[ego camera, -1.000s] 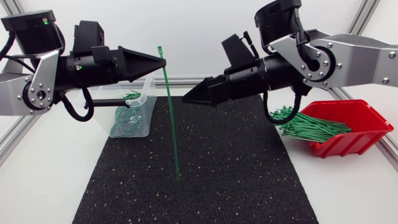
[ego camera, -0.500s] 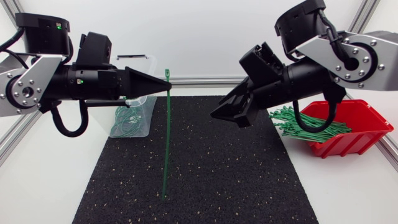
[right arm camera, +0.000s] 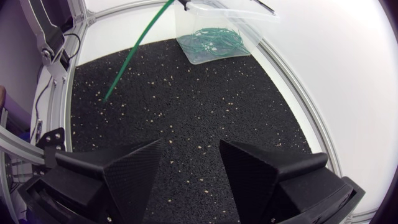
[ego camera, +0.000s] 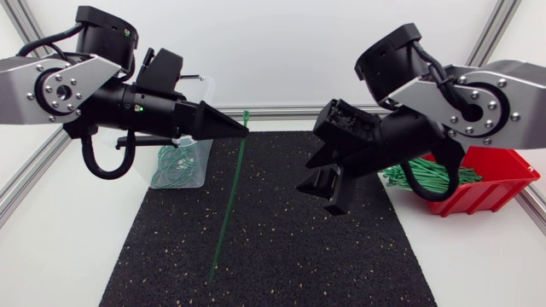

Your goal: Take a green cable tie from the red box, thread the tail through the head to close it, then place it in the transparent bin on the left.

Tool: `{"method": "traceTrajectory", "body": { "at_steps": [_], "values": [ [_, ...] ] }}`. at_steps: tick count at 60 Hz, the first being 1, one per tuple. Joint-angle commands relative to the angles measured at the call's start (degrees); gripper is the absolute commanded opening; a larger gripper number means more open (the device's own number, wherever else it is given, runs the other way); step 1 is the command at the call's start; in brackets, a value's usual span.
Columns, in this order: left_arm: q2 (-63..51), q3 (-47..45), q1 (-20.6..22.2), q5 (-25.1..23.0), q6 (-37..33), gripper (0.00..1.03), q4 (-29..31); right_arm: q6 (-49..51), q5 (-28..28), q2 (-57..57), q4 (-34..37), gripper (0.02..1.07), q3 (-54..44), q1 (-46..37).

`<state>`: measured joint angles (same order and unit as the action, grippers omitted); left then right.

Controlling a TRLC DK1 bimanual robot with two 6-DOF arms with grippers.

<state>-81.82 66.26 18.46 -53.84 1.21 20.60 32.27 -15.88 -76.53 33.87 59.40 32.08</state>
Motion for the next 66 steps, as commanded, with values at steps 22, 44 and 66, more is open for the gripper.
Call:
{"method": "traceTrajectory", "body": {
  "at_steps": [22,44,66],
  "values": [
    [-5.19,8.36,0.61,0.93,-3.59,0.04,6.29,-0.02,5.68,1.3,9.37,0.74,-0.42,7.48],
    [-6.51,11.61,2.02,0.85,-0.77,0.04,11.22,3.32,18.6,2.53,-1.52,0.59,-6.49,15.03],
    [-9.23,13.46,1.67,-6.27,3.18,0.03,11.3,12.46,28.36,3.06,-9.17,0.65,-8.77,23.12]
  ]
}}
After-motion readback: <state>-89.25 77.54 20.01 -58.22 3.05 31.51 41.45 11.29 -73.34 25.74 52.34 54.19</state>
